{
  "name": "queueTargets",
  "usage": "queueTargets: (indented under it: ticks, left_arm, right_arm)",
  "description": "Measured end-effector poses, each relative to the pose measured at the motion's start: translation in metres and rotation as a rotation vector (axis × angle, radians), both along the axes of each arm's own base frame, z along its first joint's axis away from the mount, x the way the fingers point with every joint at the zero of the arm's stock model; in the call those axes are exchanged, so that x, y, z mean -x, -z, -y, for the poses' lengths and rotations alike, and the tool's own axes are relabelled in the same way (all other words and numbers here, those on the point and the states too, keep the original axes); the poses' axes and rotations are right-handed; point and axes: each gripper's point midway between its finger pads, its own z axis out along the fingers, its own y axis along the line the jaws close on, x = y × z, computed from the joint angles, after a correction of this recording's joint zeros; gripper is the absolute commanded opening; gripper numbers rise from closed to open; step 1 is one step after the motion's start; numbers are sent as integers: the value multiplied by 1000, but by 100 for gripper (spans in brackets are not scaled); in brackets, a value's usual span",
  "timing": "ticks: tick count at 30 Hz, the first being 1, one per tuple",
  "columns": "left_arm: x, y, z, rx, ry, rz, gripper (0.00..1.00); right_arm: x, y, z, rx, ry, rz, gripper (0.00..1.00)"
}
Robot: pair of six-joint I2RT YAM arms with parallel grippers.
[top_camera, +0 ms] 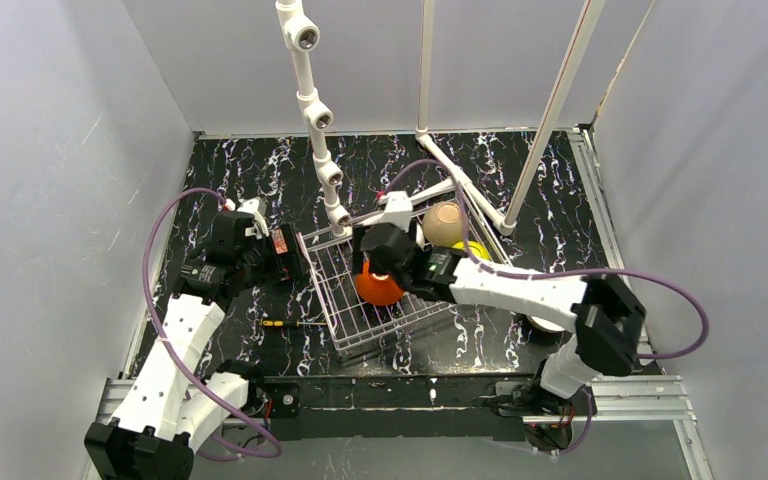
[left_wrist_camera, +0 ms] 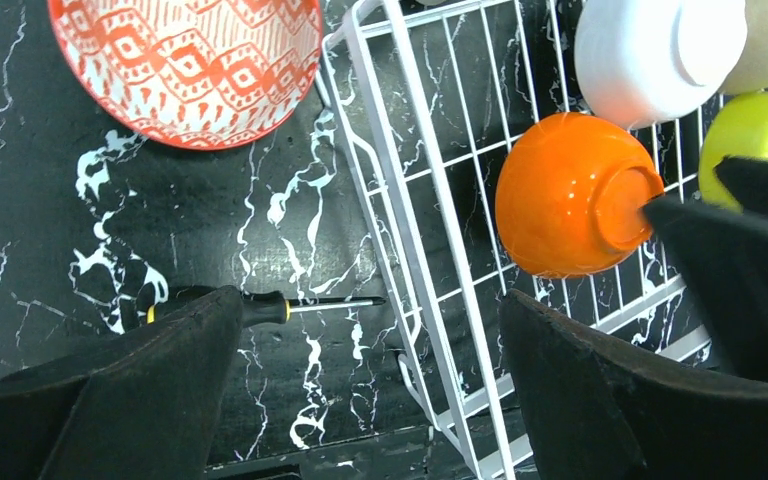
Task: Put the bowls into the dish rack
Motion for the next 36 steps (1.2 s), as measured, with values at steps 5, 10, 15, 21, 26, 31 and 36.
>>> queueTargets:
  ticks: [5, 10, 15, 21, 26, 31, 36]
  left_arm:
    - [4, 0, -7, -18, -45, -6, 98]
    - [6, 0, -10, -21, -58, -6, 98]
    - [6, 1, -8, -14, -57, -16, 98]
    - [5, 6, -6, -10, -49, -40, 98]
    - [6, 6, -3, 3, -45, -45, 98]
    - [5, 11, -1, 10, -43, -63, 98]
    - [4, 14, 0, 16, -41, -72, 98]
  right_arm:
    - [13, 42, -5, 233, -59, 33, 90]
    - [9, 63, 2, 372, -65, 46, 90]
    - [9, 63, 6, 407, -64, 51, 85]
    - [11, 61, 19, 432, -53, 52, 78]
    - [21, 59, 51, 452, -49, 56, 75]
    - [18, 59, 69, 485, -54, 68, 72]
    - [6, 62, 78, 508, -104, 113, 71]
